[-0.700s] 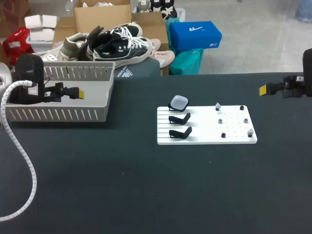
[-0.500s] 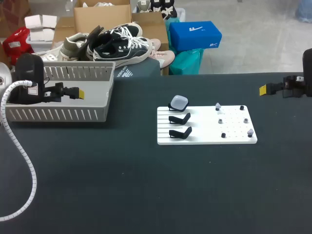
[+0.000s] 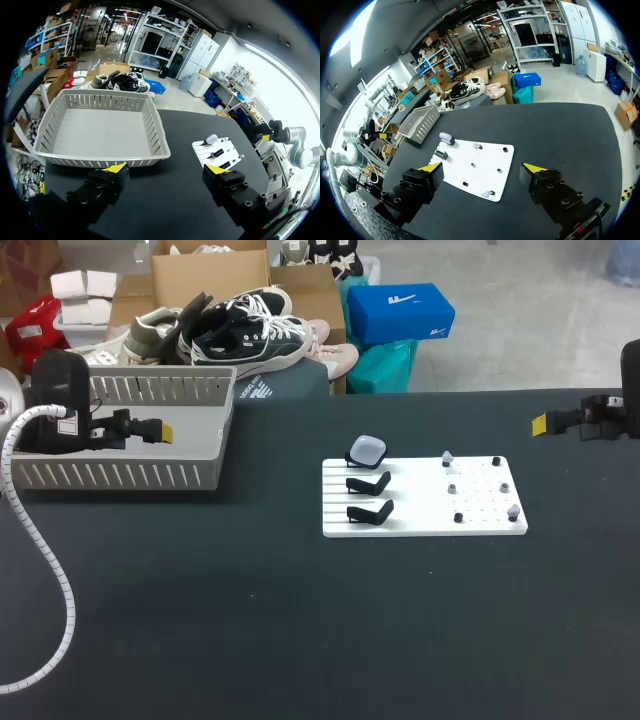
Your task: Pick up each earbud case from the left stands, insert the matching earbuds, close the lid, and place the case in the box.
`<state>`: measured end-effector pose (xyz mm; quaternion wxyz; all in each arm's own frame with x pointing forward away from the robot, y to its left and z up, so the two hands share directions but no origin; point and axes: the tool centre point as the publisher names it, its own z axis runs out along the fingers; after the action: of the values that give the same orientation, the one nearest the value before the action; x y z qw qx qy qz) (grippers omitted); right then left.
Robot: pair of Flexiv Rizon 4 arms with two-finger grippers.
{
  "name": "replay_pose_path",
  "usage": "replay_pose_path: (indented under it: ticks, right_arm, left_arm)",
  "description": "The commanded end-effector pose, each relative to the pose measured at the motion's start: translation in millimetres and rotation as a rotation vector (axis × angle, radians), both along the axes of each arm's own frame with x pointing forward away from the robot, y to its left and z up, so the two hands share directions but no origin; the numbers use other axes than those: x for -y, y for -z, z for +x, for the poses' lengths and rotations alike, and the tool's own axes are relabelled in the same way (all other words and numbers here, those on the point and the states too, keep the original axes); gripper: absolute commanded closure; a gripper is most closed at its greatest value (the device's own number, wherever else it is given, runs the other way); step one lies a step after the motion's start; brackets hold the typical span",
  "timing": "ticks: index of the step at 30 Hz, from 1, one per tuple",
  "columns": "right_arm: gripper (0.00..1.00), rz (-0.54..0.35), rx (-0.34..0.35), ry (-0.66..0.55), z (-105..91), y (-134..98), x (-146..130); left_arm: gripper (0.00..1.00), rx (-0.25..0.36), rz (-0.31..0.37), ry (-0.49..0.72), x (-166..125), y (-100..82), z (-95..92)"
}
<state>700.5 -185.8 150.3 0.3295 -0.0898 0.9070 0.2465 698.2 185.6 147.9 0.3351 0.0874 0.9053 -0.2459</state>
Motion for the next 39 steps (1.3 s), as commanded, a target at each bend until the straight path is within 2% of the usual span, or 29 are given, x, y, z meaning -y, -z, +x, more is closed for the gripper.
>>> replay_pose_path:
  ticks: [1, 37, 39]
  right_arm:
    - [0.00, 0.002, 0.001, -0.002, 0.8, 0.7, 0.6]
    - [0.00, 0.002, 0.001, -0.002, 0.8, 0.7, 0.6]
    - [0.00, 0.002, 0.001, -0.002, 0.8, 0.7, 0.6]
  left_arm:
    - [0.00, -0.006, 0.005, 0.001, 0.4, -1.2, 1.0]
    - [0.00, -0.006, 0.005, 0.001, 0.4, -1.2, 1.0]
    - [0.00, 0.014, 0.005, 0.054, 2.6, -3.3, 2.4]
